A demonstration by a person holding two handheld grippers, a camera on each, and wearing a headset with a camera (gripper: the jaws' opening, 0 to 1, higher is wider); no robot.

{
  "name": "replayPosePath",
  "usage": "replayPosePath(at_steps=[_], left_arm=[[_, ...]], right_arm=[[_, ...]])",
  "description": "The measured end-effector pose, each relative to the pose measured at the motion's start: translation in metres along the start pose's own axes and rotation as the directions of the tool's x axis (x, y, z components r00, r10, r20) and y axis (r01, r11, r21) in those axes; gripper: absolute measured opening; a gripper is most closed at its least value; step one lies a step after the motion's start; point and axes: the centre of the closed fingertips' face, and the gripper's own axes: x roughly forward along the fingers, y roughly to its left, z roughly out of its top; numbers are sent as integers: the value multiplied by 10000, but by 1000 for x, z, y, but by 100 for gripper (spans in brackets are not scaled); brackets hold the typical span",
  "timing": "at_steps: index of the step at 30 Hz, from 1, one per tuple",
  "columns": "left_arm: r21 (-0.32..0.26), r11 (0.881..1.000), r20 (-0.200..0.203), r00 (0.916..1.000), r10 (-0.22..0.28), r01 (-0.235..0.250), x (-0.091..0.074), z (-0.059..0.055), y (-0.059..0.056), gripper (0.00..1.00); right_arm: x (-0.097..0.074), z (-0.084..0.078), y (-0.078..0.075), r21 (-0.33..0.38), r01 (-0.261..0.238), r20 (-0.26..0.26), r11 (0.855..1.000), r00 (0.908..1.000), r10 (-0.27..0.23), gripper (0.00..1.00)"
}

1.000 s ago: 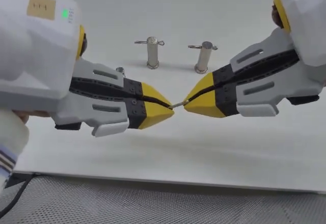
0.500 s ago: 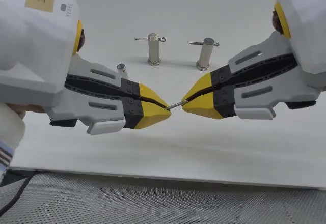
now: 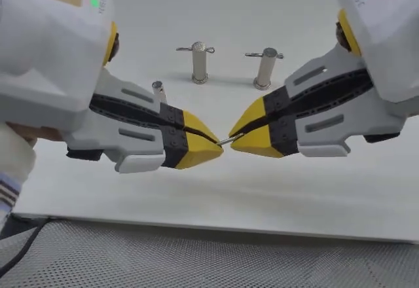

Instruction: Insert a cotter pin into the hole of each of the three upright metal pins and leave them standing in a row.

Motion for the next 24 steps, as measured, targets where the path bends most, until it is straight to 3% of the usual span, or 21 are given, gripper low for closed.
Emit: replayPosePath(at_steps=[5, 6, 7, 11, 14, 17, 20, 21, 24], left_arm=[[-509, 9987, -90, 10000, -40, 35, 1, -2, -1, 0], [-793, 9968, -111, 9999, 41, -50, 2, -2, 1, 0], [-1445, 9895, -119, 9999, 64, -81, 2, -3, 2, 0], [-680, 9973, -23, 9996, 267, -268, 1, 0, 4, 1], [-1024, 9937, -44, 9990, 453, -455, 1, -1, 9, 1], [-362, 9960, -57, 9966, 818, -820, 0, -4, 16, 2], [-122, 9940, -127, 9940, 1090, -1091, -3, -8, 22, 3], [191, 9917, -93, 9918, 1275, -1273, -5, -8, 26, 4], [358, 9851, -60, 9857, 1683, -1680, -9, -11, 36, 15]], right_arm=[[2, -2, 1, 87, 19, -47, 10000, 10000, -19, 3], [1, -2, 1, 135, 64, -54, 9999, 10000, -63, 3], [1, -3, 0, 168, 106, -56, 9998, 9999, -106, 3], [2, -4, -4, 584, 342, 73, 9977, 9994, -347, 2], [2, -4, -7, 821, 517, 135, 9953, 9985, -530, 2], [5, -5, -11, 1058, 739, 141, 9916, 9970, -758, 2], [8, -4, -14, 1290, 965, 142, 9869, 9950, -991, 2], [9, -4, -16, 1382, 1101, 113, 9843, 9936, -1127, 2], [12, -7, -26, 1732, 1497, 45, 9735, 9882, -1528, 2]])
